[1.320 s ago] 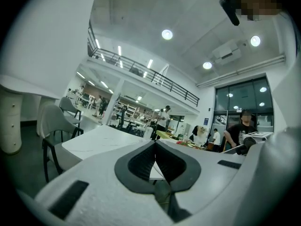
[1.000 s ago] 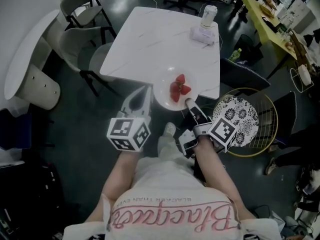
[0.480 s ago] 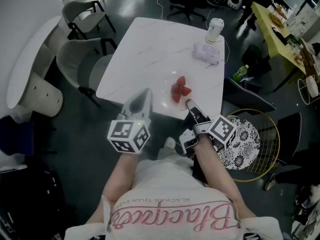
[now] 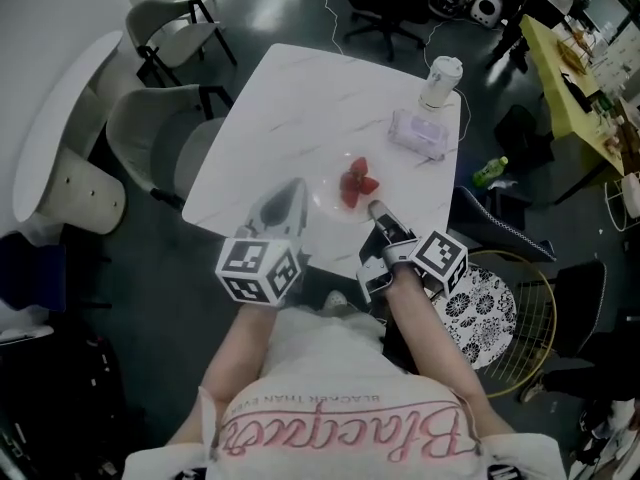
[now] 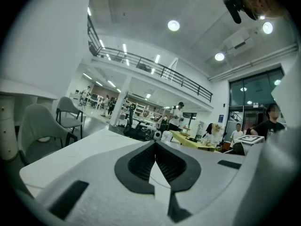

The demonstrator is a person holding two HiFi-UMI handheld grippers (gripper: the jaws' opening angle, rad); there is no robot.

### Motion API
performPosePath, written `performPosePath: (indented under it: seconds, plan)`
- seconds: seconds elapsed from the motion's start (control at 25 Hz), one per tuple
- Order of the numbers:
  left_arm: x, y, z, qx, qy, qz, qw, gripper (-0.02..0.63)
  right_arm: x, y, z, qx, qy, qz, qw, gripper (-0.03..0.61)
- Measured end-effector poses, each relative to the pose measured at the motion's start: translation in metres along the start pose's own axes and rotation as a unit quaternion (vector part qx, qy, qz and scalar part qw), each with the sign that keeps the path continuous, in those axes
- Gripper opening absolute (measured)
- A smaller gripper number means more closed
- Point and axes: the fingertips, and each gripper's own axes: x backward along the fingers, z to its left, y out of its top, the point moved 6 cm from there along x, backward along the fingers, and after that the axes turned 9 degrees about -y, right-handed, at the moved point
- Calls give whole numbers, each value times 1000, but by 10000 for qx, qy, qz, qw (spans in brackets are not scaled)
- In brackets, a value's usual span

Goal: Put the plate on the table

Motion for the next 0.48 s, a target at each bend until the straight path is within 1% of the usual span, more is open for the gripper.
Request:
performPosePath:
  seconds: [0.2,0.48]
  plan:
    - [-31,0,27,93,-5,239,9997,2,-39,17,-4,-88,-194,7,9998,11]
    - [-81,2,70,133,-176,596,9980,2,-104,34,-14,-175,-608,50,9980,11]
